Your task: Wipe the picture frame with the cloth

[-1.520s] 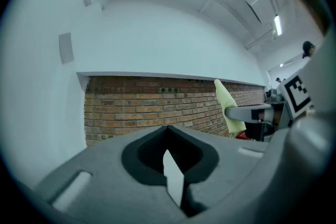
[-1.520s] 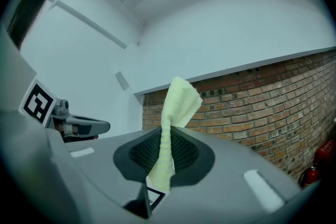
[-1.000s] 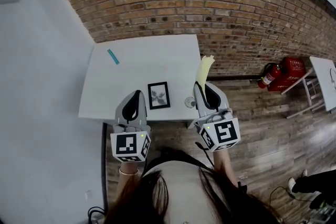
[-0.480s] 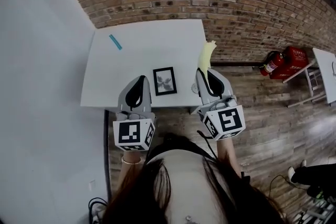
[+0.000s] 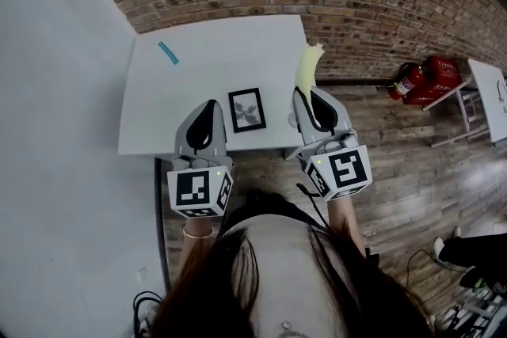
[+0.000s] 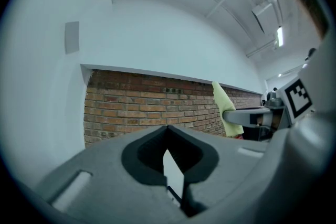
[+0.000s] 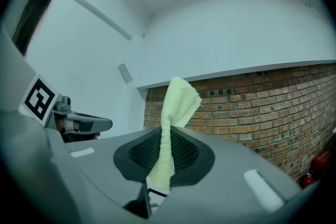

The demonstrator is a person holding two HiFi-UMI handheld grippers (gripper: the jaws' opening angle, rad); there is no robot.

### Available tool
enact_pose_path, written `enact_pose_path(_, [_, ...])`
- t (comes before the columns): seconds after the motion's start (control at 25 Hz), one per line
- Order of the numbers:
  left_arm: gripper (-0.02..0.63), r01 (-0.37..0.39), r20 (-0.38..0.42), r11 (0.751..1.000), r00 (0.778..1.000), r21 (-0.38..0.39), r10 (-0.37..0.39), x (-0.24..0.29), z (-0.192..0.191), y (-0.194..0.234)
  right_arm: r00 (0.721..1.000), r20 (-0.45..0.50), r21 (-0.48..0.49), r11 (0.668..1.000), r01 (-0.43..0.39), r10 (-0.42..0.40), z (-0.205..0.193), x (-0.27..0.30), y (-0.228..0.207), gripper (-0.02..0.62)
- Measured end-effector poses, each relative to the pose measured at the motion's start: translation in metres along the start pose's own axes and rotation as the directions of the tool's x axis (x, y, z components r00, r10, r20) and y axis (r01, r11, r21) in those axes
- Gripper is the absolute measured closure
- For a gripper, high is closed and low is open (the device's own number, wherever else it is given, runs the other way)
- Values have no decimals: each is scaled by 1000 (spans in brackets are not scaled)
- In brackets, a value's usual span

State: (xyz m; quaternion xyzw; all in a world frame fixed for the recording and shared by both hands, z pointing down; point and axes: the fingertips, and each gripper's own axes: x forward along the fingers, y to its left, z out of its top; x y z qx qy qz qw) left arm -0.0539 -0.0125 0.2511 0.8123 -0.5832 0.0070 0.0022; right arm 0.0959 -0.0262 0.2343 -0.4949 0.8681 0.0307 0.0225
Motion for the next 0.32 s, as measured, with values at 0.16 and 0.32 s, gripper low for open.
enact_pose_path(0.16, [606, 4, 0, 1000, 1000, -2, -4, 0, -2, 1, 1000, 2, -3, 1000, -1, 1, 1, 1, 2, 558])
enact_pose_path(0.32, [606, 1, -5, 1000, 1000, -12, -1, -2, -7, 2, 1000, -3, -7, 1000, -4, 4, -1, 1, 5, 558])
